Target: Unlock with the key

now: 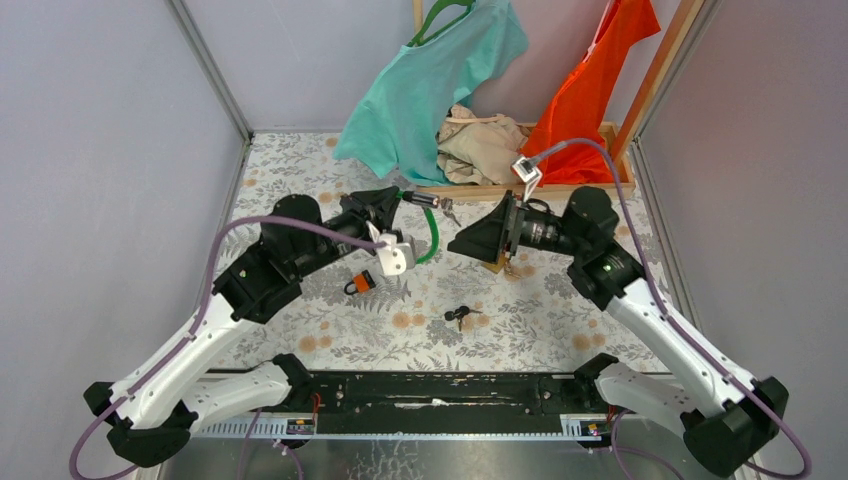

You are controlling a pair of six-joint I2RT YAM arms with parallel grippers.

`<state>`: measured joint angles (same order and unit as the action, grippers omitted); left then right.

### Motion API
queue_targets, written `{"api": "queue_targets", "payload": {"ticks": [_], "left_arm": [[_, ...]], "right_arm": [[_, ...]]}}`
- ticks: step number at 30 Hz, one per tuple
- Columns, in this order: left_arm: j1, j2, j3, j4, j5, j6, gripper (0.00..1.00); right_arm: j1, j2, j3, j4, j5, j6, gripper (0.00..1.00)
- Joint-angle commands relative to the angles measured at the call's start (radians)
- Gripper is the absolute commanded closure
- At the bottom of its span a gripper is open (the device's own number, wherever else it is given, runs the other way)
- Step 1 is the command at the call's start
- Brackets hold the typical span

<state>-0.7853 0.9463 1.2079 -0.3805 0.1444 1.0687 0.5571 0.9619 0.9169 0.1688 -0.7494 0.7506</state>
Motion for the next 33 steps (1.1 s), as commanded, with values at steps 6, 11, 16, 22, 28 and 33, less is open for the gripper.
{"api": "queue_targets", "payload": {"ticks": [6, 11, 16, 22, 28, 33], "left_arm": [[-0.008, 0.089, 0.186, -0.102, 0.016, -0.282, 1.00], [-0.009, 0.094, 0.217, -0.133, 0.060, -0.326, 1.00], [-0.009, 0.095, 0.218, -0.145, 0.051, -0.365, 1.00], [-0.009, 0.104, 0.228, -0.075, -0.100, -0.483, 1.00], [-0.005, 0.104, 0.237, 0.000, -0.251, -0.603, 1.00], [0.005, 0.102, 0.226, -0.056, -0.214, -0.621, 1.00]], "right_arm": [[0.121, 0.009, 0.090, -0.044, 0.200, -0.347, 0.01], [0.145, 0.048, 0.118, -0.023, 0.282, -0.402, 0.16], [0.162, 0.077, 0.114, 0.052, 0.273, -0.398, 0.71], [0.176, 0.034, 0.049, 0.020, 0.311, -0.408, 1.00], [0.176, -0.050, -0.053, -0.089, 0.321, -0.410, 1.00], [0.176, -0.101, -0.091, -0.163, 0.348, -0.400, 1.00]]}}
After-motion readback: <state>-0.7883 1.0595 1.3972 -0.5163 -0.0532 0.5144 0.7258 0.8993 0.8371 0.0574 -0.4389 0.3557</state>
